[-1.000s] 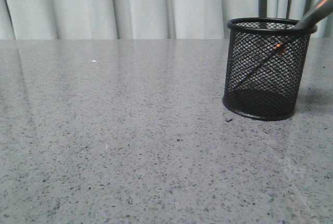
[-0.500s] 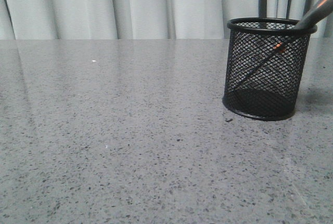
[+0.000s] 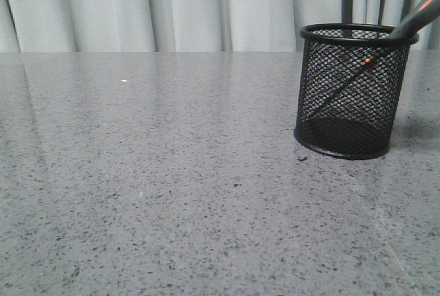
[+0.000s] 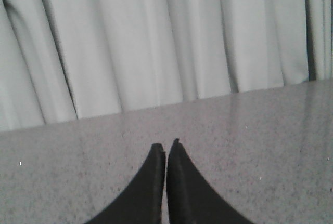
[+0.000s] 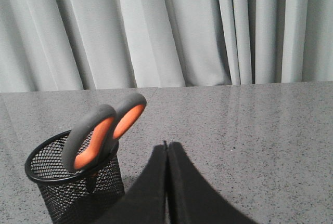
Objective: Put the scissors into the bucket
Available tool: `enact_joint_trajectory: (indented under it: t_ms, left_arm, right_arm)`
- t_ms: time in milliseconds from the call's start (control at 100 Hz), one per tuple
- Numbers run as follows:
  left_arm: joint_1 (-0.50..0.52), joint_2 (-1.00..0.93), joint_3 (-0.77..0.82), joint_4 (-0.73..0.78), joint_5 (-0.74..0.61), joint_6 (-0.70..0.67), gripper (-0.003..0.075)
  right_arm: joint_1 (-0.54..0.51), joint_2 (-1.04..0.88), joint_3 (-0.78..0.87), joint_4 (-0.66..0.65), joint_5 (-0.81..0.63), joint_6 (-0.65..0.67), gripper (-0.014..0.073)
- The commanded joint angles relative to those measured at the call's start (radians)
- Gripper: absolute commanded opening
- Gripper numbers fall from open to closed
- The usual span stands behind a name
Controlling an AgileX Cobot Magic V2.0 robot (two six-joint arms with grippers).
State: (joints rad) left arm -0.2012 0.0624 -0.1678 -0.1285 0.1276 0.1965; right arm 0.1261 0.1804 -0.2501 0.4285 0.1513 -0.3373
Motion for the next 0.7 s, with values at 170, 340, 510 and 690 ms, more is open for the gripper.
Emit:
enact_joint_trajectory:
  t_ms: [170, 340, 510, 690]
  left_arm:
    - [0.031, -0.06, 0.142, 0.061, -0.088, -0.135, -0.002]
    - [0.031, -0.093, 0.185, 0.047, -0.089, -0.135, -0.002]
    - [0.031, -0.093, 0.185, 0.038, -0.099, -0.135, -0.002]
    - [0.031, -0.093, 0.185, 0.037, -0.103, -0.135, -0.002]
  right_arm:
    - [0.001, 0.009, -0.026, 0.007, -0.08, -0.009, -0.0069]
    - [0.001, 0.009, -0.026, 0.007, -0.08, -0.009, -0.0069]
    - [0.001, 0.011, -0.026, 0.007, -0.08, -0.009, -0.0069]
    - [0.001, 0.011, -0.026, 0.007, -0.08, -0.009, -0.0069]
